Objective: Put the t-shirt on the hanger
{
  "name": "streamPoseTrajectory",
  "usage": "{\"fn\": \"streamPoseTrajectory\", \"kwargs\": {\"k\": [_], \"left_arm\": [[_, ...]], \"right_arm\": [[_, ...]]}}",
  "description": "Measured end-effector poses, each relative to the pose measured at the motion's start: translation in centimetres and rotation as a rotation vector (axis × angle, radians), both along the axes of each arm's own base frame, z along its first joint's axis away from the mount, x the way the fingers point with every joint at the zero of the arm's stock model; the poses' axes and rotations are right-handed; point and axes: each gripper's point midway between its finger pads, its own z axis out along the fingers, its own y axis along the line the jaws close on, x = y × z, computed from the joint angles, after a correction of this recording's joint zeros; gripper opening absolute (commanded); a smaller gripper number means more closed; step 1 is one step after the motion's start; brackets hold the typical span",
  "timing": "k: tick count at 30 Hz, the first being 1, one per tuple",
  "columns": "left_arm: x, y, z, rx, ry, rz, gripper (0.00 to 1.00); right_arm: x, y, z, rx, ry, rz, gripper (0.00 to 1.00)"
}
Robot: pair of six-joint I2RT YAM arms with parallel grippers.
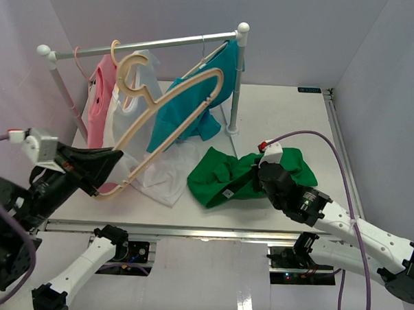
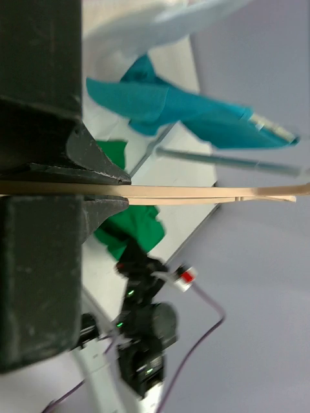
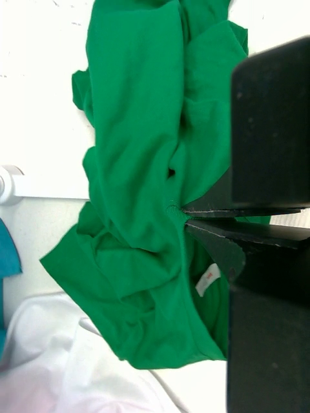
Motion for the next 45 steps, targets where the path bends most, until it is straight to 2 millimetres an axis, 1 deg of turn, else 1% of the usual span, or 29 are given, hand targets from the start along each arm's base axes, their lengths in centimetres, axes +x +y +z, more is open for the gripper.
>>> {"fn": "streamPoseTrajectory", "kwargs": {"k": [3, 6, 8, 11, 15, 17, 19, 24, 29, 34, 37, 39, 45], "left_arm": [[0.9, -2.9, -2.4, 0.033, 0.060, -0.142, 0.00], [1.4, -4.8, -4.3, 0.054, 0.109, -0.240, 0.00], [1.4, -5.8, -5.1, 0.060, 0.119, -0.302, 0.00], [2.1, -7.2, -7.4, 0.071, 0.156, -0.375, 0.00], [3.8, -8.7, -11.2, 0.086, 0.259, -0.430, 0.00], [4.6, -9.3, -12.6, 0.085, 0.303, -0.451, 0.00], [5.2, -9.8, -13.6, 0.081, 0.332, -0.469, 0.00], [5.9, -10.5, -14.8, 0.074, 0.354, -0.496, 0.00], [6.3, -10.7, -14.9, 0.071, 0.341, -0.500, 0.00], [7.4, -11.4, -15.4, 0.079, 0.361, -0.507, 0.00], [7.7, -12.5, -16.2, 0.094, 0.386, -0.524, 0.00], [7.5, -13.5, -16.7, 0.112, 0.395, -0.537, 0.00], [5.4, -16.9, -17.9, 0.187, 0.385, -0.592, 0.00]], "right_arm": [[0.8, 0.1, 0.1, -0.014, 0.014, -0.031, 0.08], [1.5, -0.4, -0.3, -0.025, 0.029, -0.064, 0.08], [1.9, -1.2, -0.4, -0.024, 0.036, -0.093, 0.08], [2.7, -2.6, 0.0, -0.001, 0.034, -0.143, 0.08], [3.6, -4.1, 1.0, 0.032, 0.024, -0.191, 0.08], [3.9, -4.5, 1.4, 0.042, 0.022, -0.205, 0.08], [4.2, -4.8, 1.5, 0.050, 0.026, -0.213, 0.08], [4.7, -5.6, 1.2, 0.055, 0.042, -0.236, 0.08], [5.0, -6.1, 0.9, 0.059, 0.062, -0.246, 0.08], [5.1, -6.3, 0.7, 0.064, 0.074, -0.246, 0.08], [5.2, -6.5, 0.6, 0.064, 0.078, -0.249, 0.08], [5.2, -6.8, 0.5, 0.057, 0.082, -0.255, 0.08], [5.5, -7.4, 0.0, 0.046, 0.099, -0.266, 0.08]]}}
